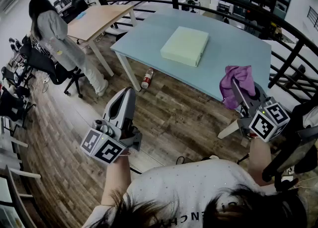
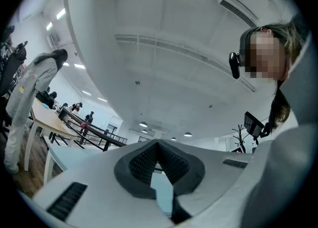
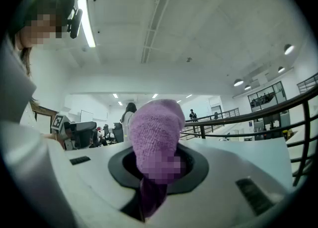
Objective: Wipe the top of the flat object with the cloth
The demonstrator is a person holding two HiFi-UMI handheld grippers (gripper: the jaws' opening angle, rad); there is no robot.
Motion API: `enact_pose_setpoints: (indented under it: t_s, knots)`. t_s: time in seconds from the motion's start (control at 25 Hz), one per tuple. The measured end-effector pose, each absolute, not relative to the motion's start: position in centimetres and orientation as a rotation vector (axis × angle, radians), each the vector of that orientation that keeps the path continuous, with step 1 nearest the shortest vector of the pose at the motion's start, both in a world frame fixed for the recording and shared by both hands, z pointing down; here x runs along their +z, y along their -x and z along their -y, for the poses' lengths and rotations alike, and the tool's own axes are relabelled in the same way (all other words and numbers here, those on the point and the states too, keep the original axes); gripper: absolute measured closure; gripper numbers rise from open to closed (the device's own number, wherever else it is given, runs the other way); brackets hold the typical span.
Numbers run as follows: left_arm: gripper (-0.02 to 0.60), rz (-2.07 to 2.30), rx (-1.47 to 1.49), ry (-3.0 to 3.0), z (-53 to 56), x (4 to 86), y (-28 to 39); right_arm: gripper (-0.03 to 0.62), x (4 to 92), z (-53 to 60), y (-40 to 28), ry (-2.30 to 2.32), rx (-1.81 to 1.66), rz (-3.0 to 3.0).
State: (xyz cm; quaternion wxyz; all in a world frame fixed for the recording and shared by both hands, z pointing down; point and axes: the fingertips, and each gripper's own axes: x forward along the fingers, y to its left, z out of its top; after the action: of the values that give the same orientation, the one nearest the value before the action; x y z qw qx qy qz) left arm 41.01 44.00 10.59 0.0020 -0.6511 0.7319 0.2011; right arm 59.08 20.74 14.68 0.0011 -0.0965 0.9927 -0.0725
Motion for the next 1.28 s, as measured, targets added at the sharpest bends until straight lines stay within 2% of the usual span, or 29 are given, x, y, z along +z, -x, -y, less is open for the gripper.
enact_pose_setpoints:
  t_s: [0.24,0.48,0.76,0.88,1.04,1.28]
  knots:
    - [0.581,-2.337,0.564,2.037,-44.1,12.3,-40.8,0.525,16.3,-20.6,-58.2,0.269,-0.227,-3.157]
    - [0.581,-2.332,0.576,2.062,-41.8,13.1,-37.6,0.52,17.4,-18.3,-54.1,0.233,-0.231,-3.179]
    - [0.581,-2.303,0.506,2.011,-36.3,12.4,-29.7,0.508,17.5,-12.0,-46.1,0.346,-0.168,-3.129]
    - [0.581,-2.337,0.419,1.973,-33.3,12.6,-24.4,0.513,16.6,-9.3,-41.2,0.306,-0.17,-3.08]
    - [0.581,-2.306,0.482,2.025,-29.3,12.2,-18.1,0.513,14.6,-5.3,-35.0,0.315,-0.21,-3.012]
    - [0.581,-2.216,0.533,2.099,-22.7,12.1,-14.1,0.513,14.6,0.1,-29.6,0.294,-0.194,-3.029]
